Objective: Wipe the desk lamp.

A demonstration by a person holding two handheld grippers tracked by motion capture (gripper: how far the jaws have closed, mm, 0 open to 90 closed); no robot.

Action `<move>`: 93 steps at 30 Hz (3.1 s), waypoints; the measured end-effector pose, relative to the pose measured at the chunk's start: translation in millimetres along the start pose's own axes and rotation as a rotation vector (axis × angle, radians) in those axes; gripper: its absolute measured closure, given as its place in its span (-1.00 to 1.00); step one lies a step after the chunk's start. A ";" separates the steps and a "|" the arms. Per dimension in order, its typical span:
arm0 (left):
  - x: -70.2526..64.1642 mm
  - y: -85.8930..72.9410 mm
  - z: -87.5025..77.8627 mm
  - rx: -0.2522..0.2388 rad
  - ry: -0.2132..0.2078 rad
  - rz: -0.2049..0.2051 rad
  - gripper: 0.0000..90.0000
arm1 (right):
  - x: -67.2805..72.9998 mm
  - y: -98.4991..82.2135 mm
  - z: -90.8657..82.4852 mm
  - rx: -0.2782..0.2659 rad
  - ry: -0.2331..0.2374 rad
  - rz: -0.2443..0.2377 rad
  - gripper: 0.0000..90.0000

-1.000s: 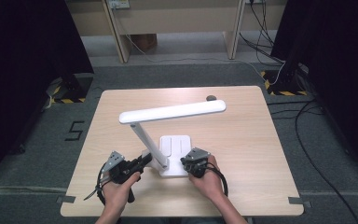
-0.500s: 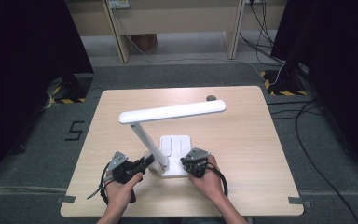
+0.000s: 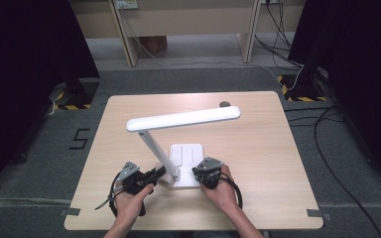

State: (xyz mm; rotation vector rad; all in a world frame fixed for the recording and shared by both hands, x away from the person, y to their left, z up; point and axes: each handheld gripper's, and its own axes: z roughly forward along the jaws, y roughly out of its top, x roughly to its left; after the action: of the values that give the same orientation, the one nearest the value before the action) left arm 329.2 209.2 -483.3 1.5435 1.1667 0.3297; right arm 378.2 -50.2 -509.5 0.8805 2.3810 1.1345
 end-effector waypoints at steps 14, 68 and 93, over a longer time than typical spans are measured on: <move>1.5 -15.8 7.5 0.068 -0.003 -0.011 0.78 | -0.4 -0.1 0.1 -0.003 0.001 0.002 1.00; -19.9 -3.5 -23.5 0.057 -0.088 -0.080 0.77 | 85.1 31.5 -10.4 -0.027 0.147 -0.172 -0.22; -27.1 3.7 -23.5 0.021 -0.119 -0.080 0.77 | 79.3 25.4 -26.6 -0.075 0.106 -0.149 0.06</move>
State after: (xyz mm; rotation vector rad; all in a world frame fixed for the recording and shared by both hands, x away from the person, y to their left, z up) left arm 301.0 201.7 -462.1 1.5090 1.1377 0.1706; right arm 314.4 0.1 -477.3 0.6217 2.4250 1.2296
